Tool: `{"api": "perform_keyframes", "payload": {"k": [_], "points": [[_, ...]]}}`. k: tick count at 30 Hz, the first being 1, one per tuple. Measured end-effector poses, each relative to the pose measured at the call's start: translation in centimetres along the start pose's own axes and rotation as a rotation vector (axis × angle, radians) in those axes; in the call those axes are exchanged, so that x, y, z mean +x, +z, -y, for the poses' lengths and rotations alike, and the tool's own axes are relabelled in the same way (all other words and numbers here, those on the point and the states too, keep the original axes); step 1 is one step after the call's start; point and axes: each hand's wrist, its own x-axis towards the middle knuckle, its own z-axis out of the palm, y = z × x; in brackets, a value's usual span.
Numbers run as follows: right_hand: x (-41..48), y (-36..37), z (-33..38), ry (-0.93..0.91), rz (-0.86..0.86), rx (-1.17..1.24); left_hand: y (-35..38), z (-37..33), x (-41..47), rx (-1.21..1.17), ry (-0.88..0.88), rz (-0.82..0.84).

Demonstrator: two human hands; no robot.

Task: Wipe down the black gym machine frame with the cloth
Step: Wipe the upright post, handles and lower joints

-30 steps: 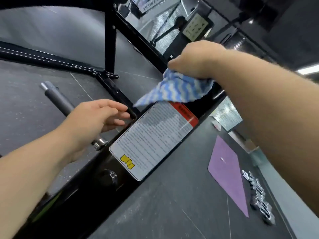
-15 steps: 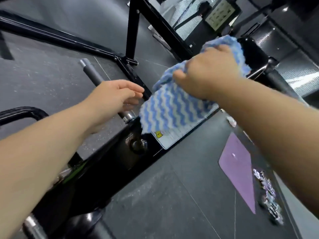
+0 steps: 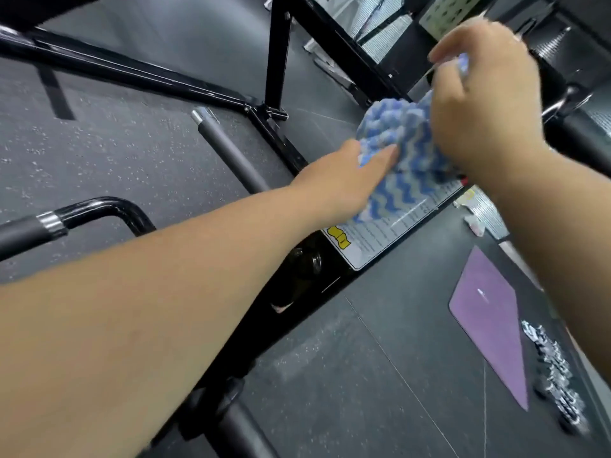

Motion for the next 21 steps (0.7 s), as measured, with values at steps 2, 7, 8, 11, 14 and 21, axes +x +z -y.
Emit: {"api": "perform_keyframes", "payload": {"k": [2, 7, 8, 11, 14, 21], "points": [[0.2, -0.2, 0.0, 0.091, -0.010, 0.093, -0.2, 2.4, -1.3, 0.178, 0.054, 0.025], [-1.6, 0.7, 0.0, -0.006, 0.063, -0.019, -2.0, 4.6, -4.3, 0.085, -0.056, 0.172], [-1.5, 0.5, 0.1, 0.004, 0.038, 0.023, -2.2, 3.0, -3.6, 0.039, -0.004, 0.148], [-2.1, 0.2, -0.7, 0.038, -0.134, 0.106, -1.5, -2.1, -1.7, -0.061, 0.143, 0.070], [-5.1, 0.7, -2.4, 0.167, -0.314, 0.175, -0.3, -1.3, -0.3, -0.009, 0.149, -0.001], [-12.6, 5.0, 2.8, 0.874, -0.277, 0.808, 0.0, 7.8, -7.3, 0.061, 0.040, 0.015]]}}
